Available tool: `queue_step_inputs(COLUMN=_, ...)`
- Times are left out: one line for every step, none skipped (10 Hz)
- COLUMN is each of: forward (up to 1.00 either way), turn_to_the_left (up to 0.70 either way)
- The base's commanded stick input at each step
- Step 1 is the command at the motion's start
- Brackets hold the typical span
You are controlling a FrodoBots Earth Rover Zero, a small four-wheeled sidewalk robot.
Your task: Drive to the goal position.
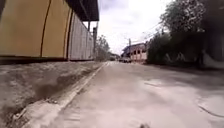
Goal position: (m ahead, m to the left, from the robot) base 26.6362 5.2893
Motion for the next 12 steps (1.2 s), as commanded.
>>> queue_step_inputs(forward=0.70, turn_to_the_left=-0.33)
queue_step_inputs(forward=0.70, turn_to_the_left=-0.27)
queue_step_inputs(forward=0.70, turn_to_the_left=-0.09)
queue_step_inputs(forward=0.70, turn_to_the_left=-0.02)
queue_step_inputs(forward=0.70, turn_to_the_left=0.00)
queue_step_inputs(forward=0.70, turn_to_the_left=0.00)
queue_step_inputs(forward=0.70, turn_to_the_left=0.00)
queue_step_inputs(forward=0.70, turn_to_the_left=0.00)
queue_step_inputs(forward=0.70, turn_to_the_left=0.00)
queue_step_inputs(forward=0.70, turn_to_the_left=0.00)
queue_step_inputs(forward=0.70, turn_to_the_left=0.00)
queue_step_inputs(forward=0.70, turn_to_the_left=0.00)
